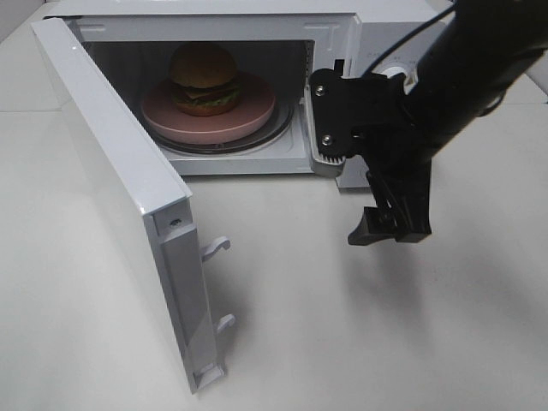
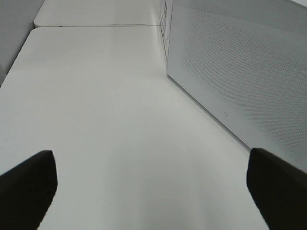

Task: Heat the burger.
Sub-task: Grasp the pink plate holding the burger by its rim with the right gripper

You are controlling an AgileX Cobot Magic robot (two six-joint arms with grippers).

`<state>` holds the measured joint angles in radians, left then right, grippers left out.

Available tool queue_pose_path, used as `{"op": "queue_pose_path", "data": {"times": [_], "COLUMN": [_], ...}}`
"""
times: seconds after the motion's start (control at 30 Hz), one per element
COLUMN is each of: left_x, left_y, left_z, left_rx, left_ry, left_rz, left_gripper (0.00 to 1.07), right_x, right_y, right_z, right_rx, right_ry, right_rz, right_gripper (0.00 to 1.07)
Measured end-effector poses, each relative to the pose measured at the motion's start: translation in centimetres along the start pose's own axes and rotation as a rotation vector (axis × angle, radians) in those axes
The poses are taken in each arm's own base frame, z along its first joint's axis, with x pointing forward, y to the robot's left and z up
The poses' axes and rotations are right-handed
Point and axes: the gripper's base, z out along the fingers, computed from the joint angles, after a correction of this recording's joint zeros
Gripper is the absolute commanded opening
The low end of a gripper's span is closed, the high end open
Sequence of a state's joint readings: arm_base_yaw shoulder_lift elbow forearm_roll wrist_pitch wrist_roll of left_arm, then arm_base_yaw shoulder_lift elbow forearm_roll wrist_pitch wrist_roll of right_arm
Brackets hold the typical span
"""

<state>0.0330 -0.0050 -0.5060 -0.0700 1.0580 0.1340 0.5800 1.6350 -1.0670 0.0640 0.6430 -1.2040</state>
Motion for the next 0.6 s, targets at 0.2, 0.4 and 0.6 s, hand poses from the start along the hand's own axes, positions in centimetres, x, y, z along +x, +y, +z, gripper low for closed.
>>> {"op": "queue_pose_path", "data": {"times": [0.2, 0.4, 0.6], "left_x": [0.0, 0.0, 0.0], "left_y": [0.0, 0.0, 0.0], "left_z": [0.0, 0.0, 0.0], "left_rx": [0.0, 0.0, 0.0], "left_ry": [0.0, 0.0, 0.0], "left_rz": [0.0, 0.0, 0.0], "left_gripper": [1.05, 1.05, 1.05], "right_x": [-2.5, -5.2, -6.5], "right_y": [-3.1, -6.0, -8.3], "right_z": [1.6, 4.0, 5.8], "right_rx": [-0.041, -0.057, -0.059], "right_ry": [-0.001, -0.006, -0.009], "right_rz": [-0.125, -0.217, -0.248], "right_gripper": [0.95, 0.94, 0.92]}}
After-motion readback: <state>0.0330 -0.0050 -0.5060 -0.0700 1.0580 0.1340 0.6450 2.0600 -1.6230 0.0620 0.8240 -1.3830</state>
